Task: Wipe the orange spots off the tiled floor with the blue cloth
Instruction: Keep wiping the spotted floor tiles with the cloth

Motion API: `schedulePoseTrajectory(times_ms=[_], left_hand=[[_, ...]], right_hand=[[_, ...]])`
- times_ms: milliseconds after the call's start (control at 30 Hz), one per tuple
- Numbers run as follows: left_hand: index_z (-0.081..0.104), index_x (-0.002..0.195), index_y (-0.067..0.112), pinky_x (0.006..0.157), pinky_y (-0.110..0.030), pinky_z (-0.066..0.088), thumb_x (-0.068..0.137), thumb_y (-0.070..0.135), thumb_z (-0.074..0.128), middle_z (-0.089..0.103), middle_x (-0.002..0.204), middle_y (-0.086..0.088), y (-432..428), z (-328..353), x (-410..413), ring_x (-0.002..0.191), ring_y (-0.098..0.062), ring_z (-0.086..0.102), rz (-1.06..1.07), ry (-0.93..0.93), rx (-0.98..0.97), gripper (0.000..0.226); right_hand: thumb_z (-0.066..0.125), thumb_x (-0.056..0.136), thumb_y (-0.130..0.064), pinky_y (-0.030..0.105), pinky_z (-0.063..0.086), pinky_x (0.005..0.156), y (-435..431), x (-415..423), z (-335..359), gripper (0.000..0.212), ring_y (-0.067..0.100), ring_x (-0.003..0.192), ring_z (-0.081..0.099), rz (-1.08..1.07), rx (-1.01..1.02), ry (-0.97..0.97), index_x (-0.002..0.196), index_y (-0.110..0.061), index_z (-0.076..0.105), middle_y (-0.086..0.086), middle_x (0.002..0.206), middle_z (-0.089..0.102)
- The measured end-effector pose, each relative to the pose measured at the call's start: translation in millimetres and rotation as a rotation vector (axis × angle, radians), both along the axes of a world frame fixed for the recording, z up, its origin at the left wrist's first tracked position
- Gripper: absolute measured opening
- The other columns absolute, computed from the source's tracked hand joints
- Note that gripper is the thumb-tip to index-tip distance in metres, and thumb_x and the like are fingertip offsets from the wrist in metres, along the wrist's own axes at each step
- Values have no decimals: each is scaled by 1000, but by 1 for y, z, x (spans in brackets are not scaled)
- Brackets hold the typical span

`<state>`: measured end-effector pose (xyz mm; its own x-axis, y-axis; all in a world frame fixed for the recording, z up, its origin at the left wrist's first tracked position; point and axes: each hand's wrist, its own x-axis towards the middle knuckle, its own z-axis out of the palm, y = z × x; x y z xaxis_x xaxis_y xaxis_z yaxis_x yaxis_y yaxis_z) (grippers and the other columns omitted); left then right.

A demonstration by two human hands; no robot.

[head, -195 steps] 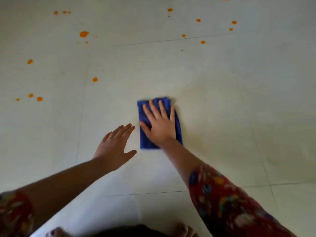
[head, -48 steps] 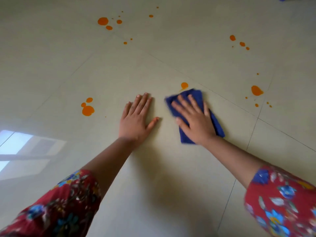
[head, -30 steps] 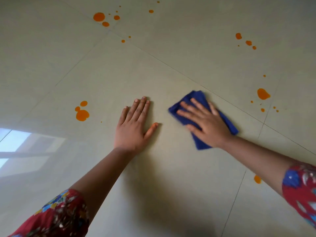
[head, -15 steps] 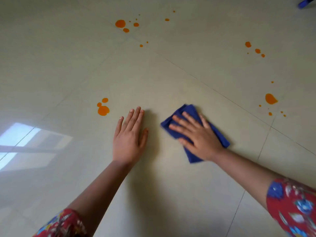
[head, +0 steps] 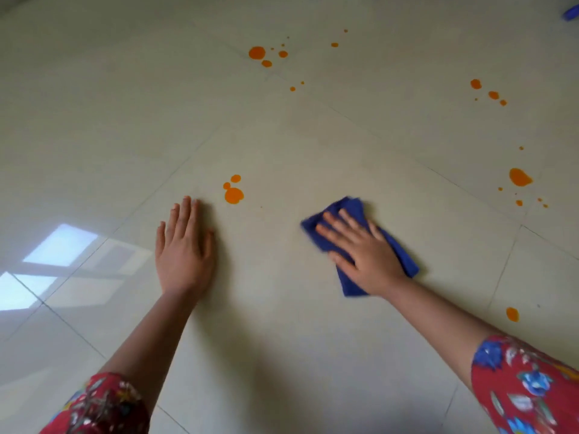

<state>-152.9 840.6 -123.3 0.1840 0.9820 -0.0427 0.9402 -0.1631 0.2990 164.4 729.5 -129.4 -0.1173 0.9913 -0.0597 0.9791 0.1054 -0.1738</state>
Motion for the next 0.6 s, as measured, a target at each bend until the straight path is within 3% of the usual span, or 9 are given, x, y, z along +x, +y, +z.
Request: schedulePoseTrajectory(times_ms=[100, 167, 233, 300, 367, 467, 533, 600], left_hand=[[15, 155, 24, 122, -36, 7, 96, 48, 18, 9, 163, 9, -4, -6, -4, 150, -12, 4, 56, 6, -21, 63], [15, 155, 25, 121, -36, 6, 96, 49, 17, 9, 163, 9, -6, -7, -2, 150, -12, 4, 57, -5, -25, 64], [15, 155, 26, 121, -35, 6, 95, 49, 18, 10, 162, 10, -5, -6, -2, 150, -11, 4, 65, -16, -23, 64], [15, 155, 26, 121, -35, 6, 95, 49, 18, 10, 162, 10, -5, -6, -3, 149, -10, 4, 70, -15, -21, 64], [14, 155, 26, 121, -35, 6, 96, 49, 18, 9, 162, 11, -3, -8, -3, 149, -9, 3, 74, -10, -19, 63], [13, 155, 26, 121, -35, 5, 97, 48, 19, 7, 162, 11, -3, -10, -2, 149, -9, 2, 66, -11, -28, 63], [12, 155, 27, 121, -35, 5, 97, 48, 19, 7, 162, 11, -3, -10, -3, 149, -9, 2, 78, -14, -27, 62], [12, 155, 27, 122, -35, 6, 97, 48, 19, 7, 162, 11, -3, -10, -2, 149, -9, 1, 74, -17, -26, 62]], right_hand=[[29, 96, -47, 49, 28, 112, 44, -23, -2, 55, 17, 147, 23, -320, 47, 10, 148, -31, 36, -8, 157, 30], [32, 94, -45, 49, 31, 109, 61, -49, -2, 56, 21, 145, 29, -330, 82, 35, 146, -29, 40, -5, 155, 34], [36, 95, -44, 48, 30, 111, 53, -69, -3, 54, 20, 145, 27, -84, 82, 13, 147, -31, 38, -6, 157, 32], [34, 99, -47, 43, 17, 117, 30, -63, -1, 52, 16, 149, 16, 288, 32, -18, 150, -36, 30, -10, 160, 22], [32, 100, -49, 44, 13, 118, 33, -37, 1, 52, 14, 149, 12, 400, 14, 1, 150, -39, 26, -13, 160, 19], [30, 98, -48, 51, 28, 112, 77, -16, -2, 53, 17, 148, 20, -44, 41, -36, 149, -35, 31, -10, 158, 26], [28, 97, -49, 50, 23, 114, 120, -33, 0, 54, 17, 148, 20, -249, 46, -40, 149, -34, 33, -10, 158, 27], [31, 98, -49, 48, 12, 116, 164, -65, 1, 53, 16, 149, 15, -285, 38, -14, 150, -35, 31, -10, 160, 23]])
